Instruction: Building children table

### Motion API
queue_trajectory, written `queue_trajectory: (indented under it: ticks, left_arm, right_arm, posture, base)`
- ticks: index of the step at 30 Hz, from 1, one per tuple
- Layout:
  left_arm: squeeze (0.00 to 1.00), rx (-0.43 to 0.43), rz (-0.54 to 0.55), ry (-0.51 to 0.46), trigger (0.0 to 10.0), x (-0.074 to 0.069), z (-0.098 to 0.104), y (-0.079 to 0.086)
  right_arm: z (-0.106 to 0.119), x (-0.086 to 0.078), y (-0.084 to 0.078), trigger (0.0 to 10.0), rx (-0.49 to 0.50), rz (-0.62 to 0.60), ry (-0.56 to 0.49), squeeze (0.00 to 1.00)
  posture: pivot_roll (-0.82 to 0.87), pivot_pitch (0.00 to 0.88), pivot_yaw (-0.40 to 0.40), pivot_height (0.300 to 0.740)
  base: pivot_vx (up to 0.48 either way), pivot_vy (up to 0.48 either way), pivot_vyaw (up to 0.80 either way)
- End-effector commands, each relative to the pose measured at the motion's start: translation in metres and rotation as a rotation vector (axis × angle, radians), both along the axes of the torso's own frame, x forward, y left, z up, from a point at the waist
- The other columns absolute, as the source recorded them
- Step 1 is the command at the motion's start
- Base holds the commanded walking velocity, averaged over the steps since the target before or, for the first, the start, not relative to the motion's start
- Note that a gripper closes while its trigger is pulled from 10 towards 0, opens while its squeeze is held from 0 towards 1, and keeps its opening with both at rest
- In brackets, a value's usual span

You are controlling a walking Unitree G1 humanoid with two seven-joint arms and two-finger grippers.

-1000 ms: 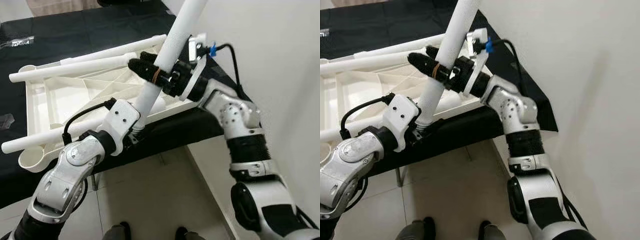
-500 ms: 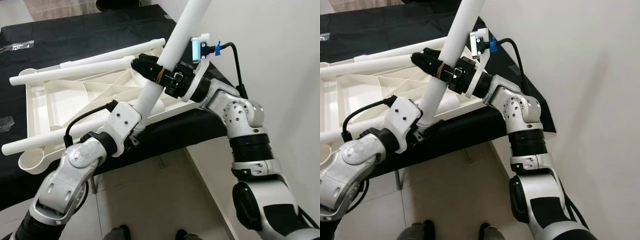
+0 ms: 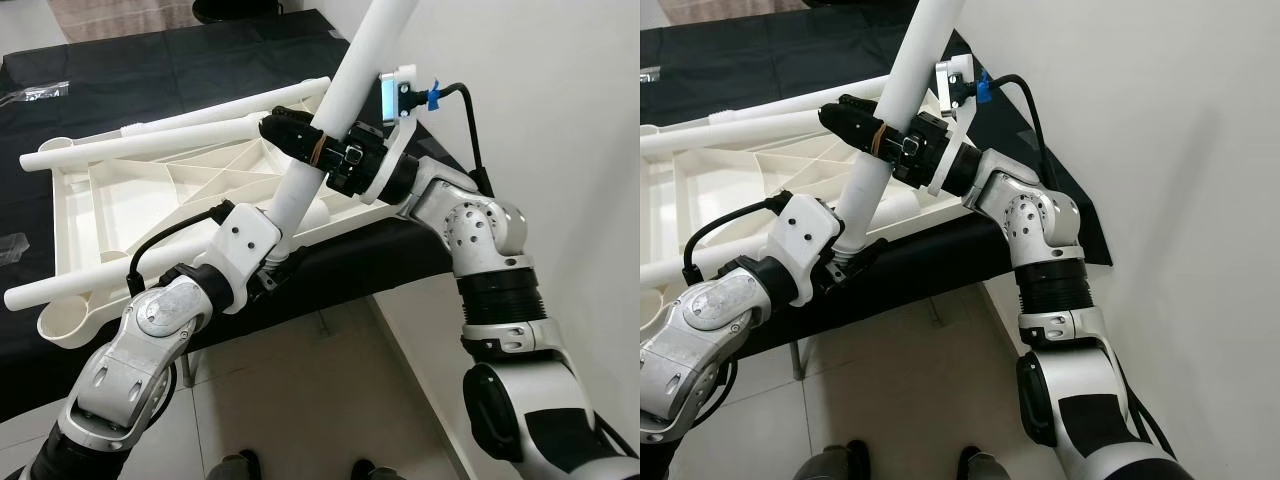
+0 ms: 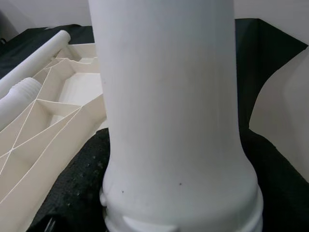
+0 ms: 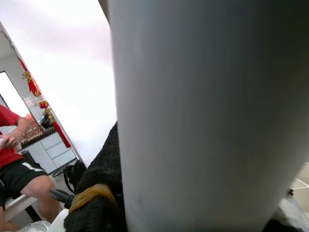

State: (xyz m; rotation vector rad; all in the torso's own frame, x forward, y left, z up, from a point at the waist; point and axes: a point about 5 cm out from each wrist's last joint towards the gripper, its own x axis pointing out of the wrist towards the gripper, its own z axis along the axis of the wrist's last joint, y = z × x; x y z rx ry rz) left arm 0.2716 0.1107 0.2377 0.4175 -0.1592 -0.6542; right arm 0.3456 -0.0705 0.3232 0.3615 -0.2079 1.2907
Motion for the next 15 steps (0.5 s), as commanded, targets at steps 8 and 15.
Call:
queue_trajectory:
  ticks: [8, 15]
  left_arm:
    - [1.00, -0.031, -0.087, 0.060, 10.0, -0.0060, -0.0036, -0.0105]
    - [1.00, -0.028, -0.082, 0.046, 10.0, -0.0055, -0.0011, -0.0081]
  right_arm:
    - [-0.0003, 0.0002, 0.0030, 0.0, -0.009, -0.026, -0.013, 0.00]
    - [-0.0013, -0.0019, 0.0037, 0.0, -0.010, -0.007, -0.015, 0.00]
  posture:
    - [0.07, 0.185, -0.017, 0.740]
    - [0.08, 0.187, -0.014, 0.740]
  base:
    - [0.000, 0.000, 0.00]
    - [0.000, 0.000, 0.00]
